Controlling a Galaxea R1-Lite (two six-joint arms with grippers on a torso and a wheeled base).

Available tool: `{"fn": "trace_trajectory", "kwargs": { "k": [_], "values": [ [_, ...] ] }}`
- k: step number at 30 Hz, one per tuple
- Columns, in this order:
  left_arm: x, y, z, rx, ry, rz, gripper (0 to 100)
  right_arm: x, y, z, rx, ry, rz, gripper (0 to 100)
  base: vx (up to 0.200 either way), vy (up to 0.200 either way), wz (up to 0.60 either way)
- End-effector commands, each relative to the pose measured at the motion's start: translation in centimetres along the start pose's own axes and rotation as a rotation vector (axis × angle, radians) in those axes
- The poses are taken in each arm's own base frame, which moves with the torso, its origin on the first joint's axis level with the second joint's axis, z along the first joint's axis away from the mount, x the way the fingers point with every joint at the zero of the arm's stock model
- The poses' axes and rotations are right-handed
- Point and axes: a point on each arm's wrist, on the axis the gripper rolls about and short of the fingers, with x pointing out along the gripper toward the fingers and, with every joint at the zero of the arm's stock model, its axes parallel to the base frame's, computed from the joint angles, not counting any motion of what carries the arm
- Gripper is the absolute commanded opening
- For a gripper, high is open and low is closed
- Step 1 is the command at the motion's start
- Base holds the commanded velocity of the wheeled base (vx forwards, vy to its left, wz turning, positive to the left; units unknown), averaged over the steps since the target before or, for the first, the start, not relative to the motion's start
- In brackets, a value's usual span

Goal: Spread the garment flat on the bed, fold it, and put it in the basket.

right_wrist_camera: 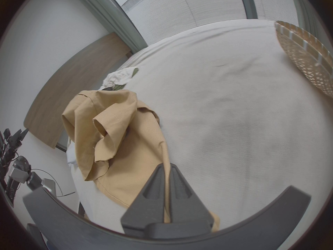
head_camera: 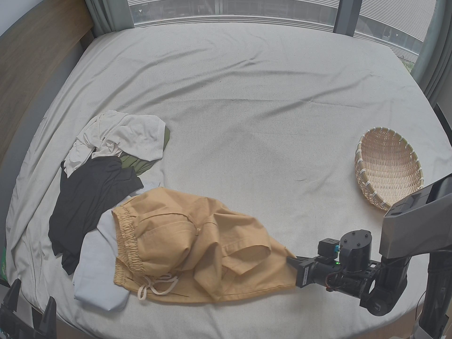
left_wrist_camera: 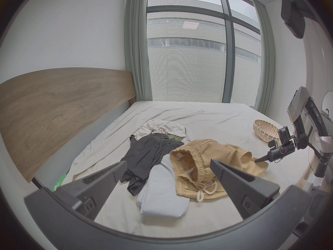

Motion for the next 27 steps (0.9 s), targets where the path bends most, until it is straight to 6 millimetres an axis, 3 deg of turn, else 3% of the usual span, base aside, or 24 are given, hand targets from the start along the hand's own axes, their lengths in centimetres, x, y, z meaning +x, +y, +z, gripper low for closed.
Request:
{"fn": "trace_trajectory", "kwargs": {
  "k": [1,6,27],
  "values": [
    [0.0,0.0,-0.5,0.000,0.002,0.000,100,-1.3,-1.2,0.4,0.020,-0.009,-0.040,0,0.000,0.000,0.00],
    [0.0,0.0,-0.5,0.000,0.002,0.000,100,-2.0,-1.8,1.3,0.020,-0.045,-0.059,0,0.000,0.000,0.00],
    [0.0,0.0,-0.5,0.001,0.002,0.000,100,-4.7,-4.2,0.1,0.063,0.026,-0.168,0,0.000,0.000,0.00]
  ]
}}
